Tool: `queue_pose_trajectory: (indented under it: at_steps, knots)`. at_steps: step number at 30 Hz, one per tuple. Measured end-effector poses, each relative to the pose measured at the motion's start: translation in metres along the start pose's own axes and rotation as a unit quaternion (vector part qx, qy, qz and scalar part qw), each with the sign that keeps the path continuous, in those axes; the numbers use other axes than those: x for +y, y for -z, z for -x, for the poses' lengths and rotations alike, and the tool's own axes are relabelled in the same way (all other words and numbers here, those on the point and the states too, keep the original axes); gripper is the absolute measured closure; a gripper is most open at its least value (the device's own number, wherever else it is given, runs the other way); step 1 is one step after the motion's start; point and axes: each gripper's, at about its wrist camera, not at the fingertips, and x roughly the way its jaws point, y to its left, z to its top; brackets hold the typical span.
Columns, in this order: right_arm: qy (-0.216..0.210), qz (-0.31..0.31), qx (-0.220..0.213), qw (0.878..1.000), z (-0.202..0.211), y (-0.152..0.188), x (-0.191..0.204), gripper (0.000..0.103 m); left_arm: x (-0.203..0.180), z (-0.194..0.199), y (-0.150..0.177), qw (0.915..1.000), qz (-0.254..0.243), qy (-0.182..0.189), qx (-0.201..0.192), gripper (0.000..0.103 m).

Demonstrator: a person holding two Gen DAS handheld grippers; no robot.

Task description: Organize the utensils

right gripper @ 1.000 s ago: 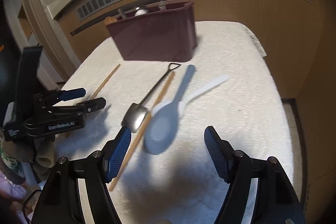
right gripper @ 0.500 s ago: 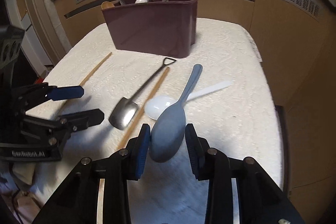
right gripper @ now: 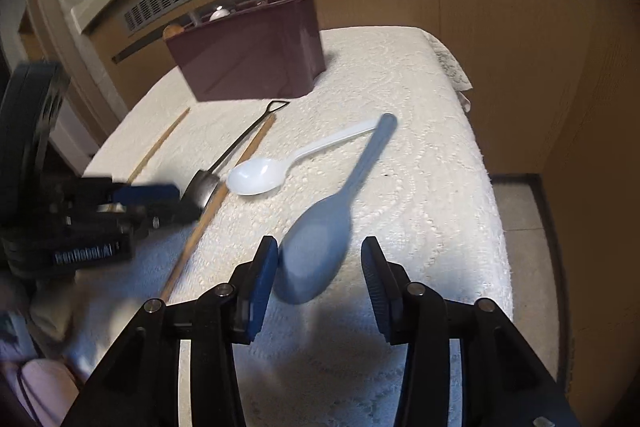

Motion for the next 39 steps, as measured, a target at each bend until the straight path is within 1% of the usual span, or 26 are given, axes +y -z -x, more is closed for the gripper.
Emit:
queue_pose_trajectory:
  at_steps: [1, 3, 5, 6, 7, 12, 13, 14, 17, 19, 21, 22, 23, 24, 25, 26, 27, 28, 29, 32, 35, 36, 37, 39]
  knots:
    - [0.000, -0.001, -0.001, 1.000, 0.000, 0.000, 0.000, 0.060, -0.004, -0.002, -0.002, 1.0000, -0.006, -0.006, -0.001, 0.061]
    - [0.006, 0.000, -0.010, 1.000, 0.004, 0.002, 0.000, 0.059, -0.003, -0.005, -0.004, 0.9997, -0.014, -0.017, -0.006, 0.059]
    - [0.010, 0.003, -0.013, 1.000, 0.006, 0.002, 0.001, 0.059, -0.007, -0.006, -0.004, 0.9993, -0.023, -0.024, -0.018, 0.059]
    - [0.011, 0.005, -0.013, 1.000, 0.005, 0.001, 0.001, 0.059, -0.007, -0.004, -0.003, 0.9990, -0.026, -0.026, -0.025, 0.063]
    - [0.013, 0.008, -0.013, 1.000, 0.006, 0.001, 0.002, 0.059, -0.007, -0.002, -0.001, 0.9988, -0.029, -0.026, -0.031, 0.069]
    - [0.031, 0.013, -0.019, 0.999, 0.012, -0.012, -0.001, 0.058, 0.008, 0.039, 0.005, 0.9934, -0.027, -0.043, -0.103, 0.070]
    - [0.036, 0.008, -0.018, 0.999, 0.010, -0.019, -0.002, 0.058, 0.012, 0.046, 0.004, 0.9917, -0.023, -0.047, -0.117, 0.076]
    - [0.046, 0.003, -0.015, 0.999, 0.006, -0.027, -0.004, 0.058, 0.017, 0.056, 0.002, 0.9897, -0.016, -0.050, -0.133, 0.079]
    - [0.068, -0.012, 0.002, 0.998, -0.015, -0.050, -0.006, 0.058, 0.032, 0.075, -0.001, 0.9853, 0.006, -0.043, -0.165, 0.080]
    - [0.091, -0.013, 0.023, 0.995, -0.032, -0.061, -0.004, 0.062, 0.041, 0.082, -0.003, 0.9824, 0.015, -0.049, -0.179, 0.080]
    - [0.098, -0.015, 0.038, 0.994, -0.044, -0.064, -0.001, 0.064, 0.054, 0.080, -0.004, 0.9831, 0.025, -0.046, -0.176, 0.079]
    - [0.098, -0.011, 0.045, 0.994, -0.048, -0.064, 0.002, 0.072, 0.058, 0.081, 0.001, 0.9845, 0.030, -0.039, -0.168, 0.079]
    - [0.101, 0.001, 0.048, 0.994, -0.050, -0.061, 0.007, 0.077, 0.063, 0.079, 0.005, 0.9862, 0.033, -0.030, -0.159, 0.079]
    - [0.108, 0.014, 0.045, 0.993, -0.050, -0.059, 0.012, 0.092, 0.066, 0.076, 0.010, 0.9878, 0.037, -0.021, -0.150, 0.078]
    - [0.108, 0.027, 0.043, 0.993, -0.049, -0.055, 0.016, 0.096, 0.066, 0.072, 0.014, 0.9897, 0.038, -0.009, -0.138, 0.076]
    - [0.101, 0.035, 0.043, 0.993, -0.047, -0.051, 0.019, 0.097, 0.064, 0.067, 0.017, 0.9912, 0.036, 0.003, -0.128, 0.073]
    - [0.097, 0.038, 0.040, 0.994, -0.044, -0.048, 0.021, 0.097, 0.060, 0.059, 0.021, 0.9923, 0.033, 0.011, -0.119, 0.062]
    - [0.095, 0.042, 0.034, 0.994, -0.039, -0.046, 0.023, 0.098, 0.057, 0.053, 0.025, 0.9934, 0.030, 0.013, -0.110, 0.049]
    - [0.093, 0.045, 0.026, 0.994, -0.032, -0.044, 0.023, 0.098, 0.052, 0.047, 0.028, 0.9945, 0.025, 0.012, -0.101, 0.046]
    - [0.083, 0.037, 0.007, 0.996, -0.012, -0.043, 0.021, 0.099, 0.041, 0.033, 0.029, 0.9971, 0.013, 0.004, -0.076, 0.046]
    - [0.077, 0.031, -0.015, 0.996, 0.005, -0.045, 0.022, 0.099, 0.032, 0.015, 0.021, 0.9982, 0.001, -0.031, -0.052, 0.047]
    - [0.075, 0.030, -0.018, 0.997, 0.008, -0.046, 0.023, 0.099, 0.029, 0.007, 0.020, 0.9984, -0.002, -0.039, -0.040, 0.050]
    - [0.073, 0.031, -0.023, 0.997, 0.010, -0.046, 0.025, 0.099, 0.027, 0.007, 0.020, 0.9981, -0.005, -0.041, -0.046, 0.055]
    - [0.068, 0.030, -0.032, 0.997, 0.013, -0.048, 0.026, 0.099, 0.023, 0.010, 0.021, 0.9979, -0.014, -0.038, -0.050, 0.070]
